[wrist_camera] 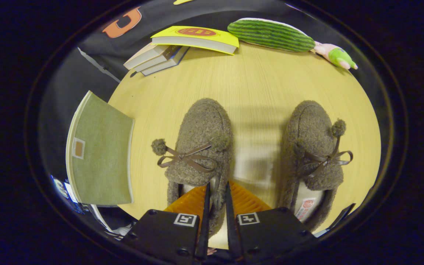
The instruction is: Open the storage box then place both shoes into the box .Put the left shoe in first, then the right shoe, with the right side of both shoes facing outward in a uniform manner.
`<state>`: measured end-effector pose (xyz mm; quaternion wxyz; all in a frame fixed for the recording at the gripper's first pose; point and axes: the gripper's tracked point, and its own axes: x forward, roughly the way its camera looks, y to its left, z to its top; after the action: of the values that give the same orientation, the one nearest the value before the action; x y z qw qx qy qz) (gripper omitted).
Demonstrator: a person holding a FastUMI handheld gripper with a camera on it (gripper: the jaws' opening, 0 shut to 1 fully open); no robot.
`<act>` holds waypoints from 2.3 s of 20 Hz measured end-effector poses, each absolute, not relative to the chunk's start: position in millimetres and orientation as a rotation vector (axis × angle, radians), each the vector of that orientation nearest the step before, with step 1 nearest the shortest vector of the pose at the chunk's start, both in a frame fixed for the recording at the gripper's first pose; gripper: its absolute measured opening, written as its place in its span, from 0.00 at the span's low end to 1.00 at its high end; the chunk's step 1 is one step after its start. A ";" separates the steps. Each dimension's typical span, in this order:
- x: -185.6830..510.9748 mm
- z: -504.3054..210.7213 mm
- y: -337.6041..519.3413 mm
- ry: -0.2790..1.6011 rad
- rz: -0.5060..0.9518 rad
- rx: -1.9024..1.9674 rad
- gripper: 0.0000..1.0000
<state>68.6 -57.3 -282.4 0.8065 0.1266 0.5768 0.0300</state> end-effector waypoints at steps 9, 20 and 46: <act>58.6 -254.9 -29.7 1.206 0.120 0.517 0.06; 50.0 -120.8 47.5 1.032 0.212 0.582 0.06; 93.3 -133.9 292.9 1.111 0.178 0.615 0.06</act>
<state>93.3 292.9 -133.9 0.8013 0.2870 0.5183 0.0828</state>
